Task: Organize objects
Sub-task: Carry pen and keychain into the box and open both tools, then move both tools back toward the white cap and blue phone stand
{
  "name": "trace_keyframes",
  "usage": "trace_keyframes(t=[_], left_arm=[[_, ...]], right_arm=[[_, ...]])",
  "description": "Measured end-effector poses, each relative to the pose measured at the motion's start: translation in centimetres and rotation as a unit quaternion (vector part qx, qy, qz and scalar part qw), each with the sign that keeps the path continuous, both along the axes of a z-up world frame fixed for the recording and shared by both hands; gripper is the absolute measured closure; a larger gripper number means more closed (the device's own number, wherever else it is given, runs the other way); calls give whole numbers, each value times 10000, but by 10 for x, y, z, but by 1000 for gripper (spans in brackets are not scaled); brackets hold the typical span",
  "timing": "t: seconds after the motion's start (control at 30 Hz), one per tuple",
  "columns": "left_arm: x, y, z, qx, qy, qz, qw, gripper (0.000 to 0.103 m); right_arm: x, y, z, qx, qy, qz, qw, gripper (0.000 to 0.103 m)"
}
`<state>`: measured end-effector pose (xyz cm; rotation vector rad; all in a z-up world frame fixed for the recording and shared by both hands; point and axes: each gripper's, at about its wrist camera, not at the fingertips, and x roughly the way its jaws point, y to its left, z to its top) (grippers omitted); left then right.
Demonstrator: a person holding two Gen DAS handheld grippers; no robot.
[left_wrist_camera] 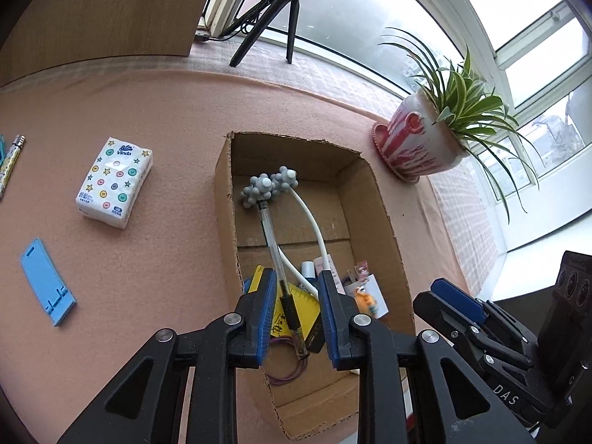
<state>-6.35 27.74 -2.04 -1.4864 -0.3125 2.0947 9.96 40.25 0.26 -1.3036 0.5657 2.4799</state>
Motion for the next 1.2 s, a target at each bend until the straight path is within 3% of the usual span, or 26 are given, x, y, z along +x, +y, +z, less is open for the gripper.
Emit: trace_keyframes(t=[0.03,0.1,0.6,0.9,0.97,1.1,1.2], left_arm=[[0,-4,0,-6,6,40,10000,78],[-1,-11,-1,-12,-18,94,10000,78],[-2,-84,-6,-199,4,637,9978,78],[-12,-153,-19,-416,-116,1004,9940,64],[-15,-170,-21,-538,-97,1085,9926,54],[-23,-203,-26,-862,-31,1287,9879,43],[-31,-227,-27,-1283,188,1451,9809,32]], right_arm=[[0,0,1,25,43,-27,10000,58],[-1,0,3,24,110,-57,9999,49],[-36,-40,-1,107,-36,344,9993,47],[-66,-78,-5,57,-83,694,9975,46],[-74,-90,-7,65,-115,793,9968,46],[-89,-114,-9,186,-164,993,9947,46],[-101,-133,-15,275,-268,1163,9925,46]])
